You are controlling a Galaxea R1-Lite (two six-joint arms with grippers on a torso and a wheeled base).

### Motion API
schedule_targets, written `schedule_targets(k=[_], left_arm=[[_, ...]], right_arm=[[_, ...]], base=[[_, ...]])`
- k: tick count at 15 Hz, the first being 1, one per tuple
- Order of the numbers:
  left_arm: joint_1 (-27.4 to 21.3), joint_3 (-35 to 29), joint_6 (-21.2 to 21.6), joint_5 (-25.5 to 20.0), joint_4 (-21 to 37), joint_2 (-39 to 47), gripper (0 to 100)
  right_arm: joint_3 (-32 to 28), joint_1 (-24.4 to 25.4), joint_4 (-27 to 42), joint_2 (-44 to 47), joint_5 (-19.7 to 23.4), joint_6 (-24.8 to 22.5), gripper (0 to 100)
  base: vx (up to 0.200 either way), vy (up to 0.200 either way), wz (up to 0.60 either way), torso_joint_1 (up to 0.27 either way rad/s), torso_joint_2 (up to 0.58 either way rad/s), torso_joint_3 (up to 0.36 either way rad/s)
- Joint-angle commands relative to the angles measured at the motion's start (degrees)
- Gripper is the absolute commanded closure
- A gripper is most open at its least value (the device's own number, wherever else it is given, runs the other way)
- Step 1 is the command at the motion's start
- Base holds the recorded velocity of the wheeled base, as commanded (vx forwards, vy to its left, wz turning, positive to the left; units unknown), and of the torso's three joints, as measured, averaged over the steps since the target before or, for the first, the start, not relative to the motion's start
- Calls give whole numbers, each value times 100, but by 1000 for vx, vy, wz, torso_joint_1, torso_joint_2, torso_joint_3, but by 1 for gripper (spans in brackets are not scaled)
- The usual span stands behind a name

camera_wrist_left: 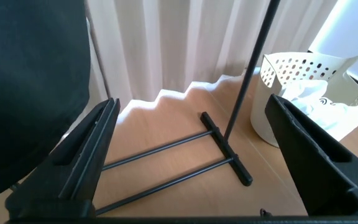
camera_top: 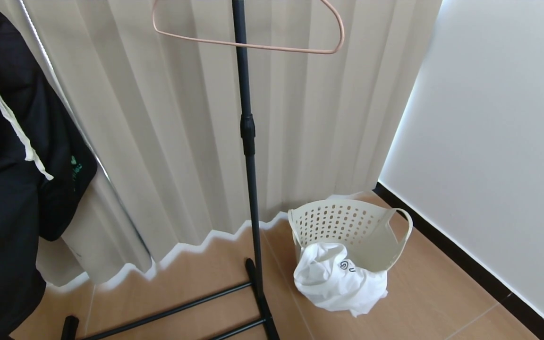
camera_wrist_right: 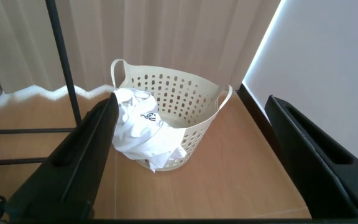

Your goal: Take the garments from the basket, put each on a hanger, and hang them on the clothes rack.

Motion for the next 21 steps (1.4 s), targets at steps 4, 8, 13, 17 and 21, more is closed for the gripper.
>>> schedule_targets(k=[4,8,13,17,21], left_arm=[[0,-1,-11,1,-1,8,0],[0,-1,-11,1,-1,8,0],[0,-1,-11,1,-1,-1,0],[0,-1,-2,1,-1,8,0],[0,-1,-11,1,-1,8,0]], right_arm=[[0,2,-4,7,-2,3,0],[0,2,-4,7,-2,3,0],[0,2,-4,7,-2,3,0],[0,2,-4,7,-2,3,0],[0,2,-4,7,-2,3,0]], base=[[0,0,0,4,1,-170],[0,0,0,0,0,-199],[0,0,0,2,5,-195],[0,0,0,1,4,-195],[0,0,0,2,2,-200]])
